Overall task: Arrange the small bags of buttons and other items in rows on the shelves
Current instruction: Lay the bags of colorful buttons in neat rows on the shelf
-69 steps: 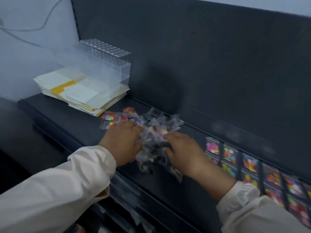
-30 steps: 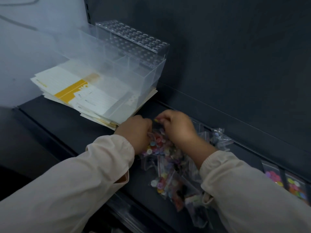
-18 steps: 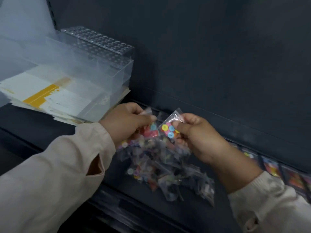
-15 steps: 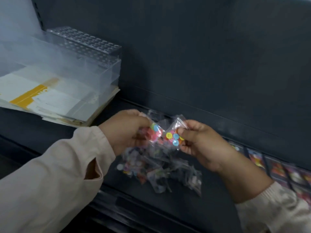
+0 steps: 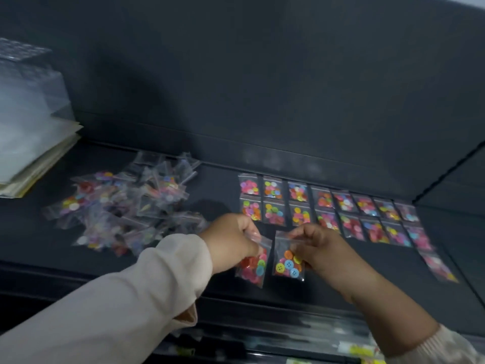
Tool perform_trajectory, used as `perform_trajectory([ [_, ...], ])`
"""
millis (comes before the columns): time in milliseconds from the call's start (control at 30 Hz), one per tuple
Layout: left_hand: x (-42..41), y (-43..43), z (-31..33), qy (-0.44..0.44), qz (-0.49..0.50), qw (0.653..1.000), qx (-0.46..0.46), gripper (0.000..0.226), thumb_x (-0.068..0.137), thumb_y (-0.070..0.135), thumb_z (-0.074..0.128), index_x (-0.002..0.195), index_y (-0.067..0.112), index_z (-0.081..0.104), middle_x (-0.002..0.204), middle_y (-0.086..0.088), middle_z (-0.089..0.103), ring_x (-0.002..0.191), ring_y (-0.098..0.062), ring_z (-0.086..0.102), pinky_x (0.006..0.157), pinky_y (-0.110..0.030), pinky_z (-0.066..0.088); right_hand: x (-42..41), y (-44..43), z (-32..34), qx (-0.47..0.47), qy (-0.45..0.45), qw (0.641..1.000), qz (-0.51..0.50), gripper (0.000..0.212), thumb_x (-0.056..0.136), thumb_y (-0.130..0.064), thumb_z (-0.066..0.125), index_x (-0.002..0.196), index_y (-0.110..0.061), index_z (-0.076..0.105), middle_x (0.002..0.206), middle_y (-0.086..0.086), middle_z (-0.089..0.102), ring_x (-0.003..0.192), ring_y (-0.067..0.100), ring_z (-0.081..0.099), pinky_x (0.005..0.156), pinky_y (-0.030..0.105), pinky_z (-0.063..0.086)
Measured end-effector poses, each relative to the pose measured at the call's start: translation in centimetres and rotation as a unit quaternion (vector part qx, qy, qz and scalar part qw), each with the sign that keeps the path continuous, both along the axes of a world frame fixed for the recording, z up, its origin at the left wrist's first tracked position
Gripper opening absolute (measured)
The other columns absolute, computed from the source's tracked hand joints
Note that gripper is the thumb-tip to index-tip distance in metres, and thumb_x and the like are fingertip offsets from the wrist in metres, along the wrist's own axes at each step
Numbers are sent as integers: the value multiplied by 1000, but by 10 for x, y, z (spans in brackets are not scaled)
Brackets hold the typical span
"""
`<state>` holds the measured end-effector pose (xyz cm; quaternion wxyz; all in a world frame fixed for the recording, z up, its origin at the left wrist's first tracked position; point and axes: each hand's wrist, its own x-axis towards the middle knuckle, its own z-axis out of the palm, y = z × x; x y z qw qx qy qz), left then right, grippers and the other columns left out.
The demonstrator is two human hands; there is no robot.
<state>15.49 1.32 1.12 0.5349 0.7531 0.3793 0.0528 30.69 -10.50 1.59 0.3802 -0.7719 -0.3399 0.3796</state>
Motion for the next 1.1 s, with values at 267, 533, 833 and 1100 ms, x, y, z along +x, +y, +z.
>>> perform_trajectory([
  [267,22,-27,-18,107,-4,971,214,52,86,23,61,133,27,42,129,3,50,117,-18,51,97,-29,43,22,-20,-26,-40,-228,972,39,40,91,-17,57,130,-24,50,121,-4,59,104,12,59,87,23,47],
  [533,-4,-59,-32,143,-197,879,409,61,93,49,31,147,24,21,156,6,15,145,-13,6,113,-26,4,-3,-50,-39,21,-438,876,203,40,89,-27,48,128,-22,54,132,0,55,118,23,54,99,31,42],
  [833,-4,-51,-45,210,-195,872,397,99,65,71,-5,150,22,8,159,6,1,145,-11,1,114,-33,8,-5,-32,-54,-71,-440,854,268,84,76,-61,-4,150,-24,9,158,-6,7,145,10,4,112,24,-6],
  [1100,1,-34,-52,205,-180,870,411,95,67,68,-6,150,23,-3,159,6,-4,145,-12,-4,114,-34,5,1,-13,-55,-49,-439,860,257,57,98,-46,20,150,-26,11,158,-7,8,144,9,8,114,24,-1],
])
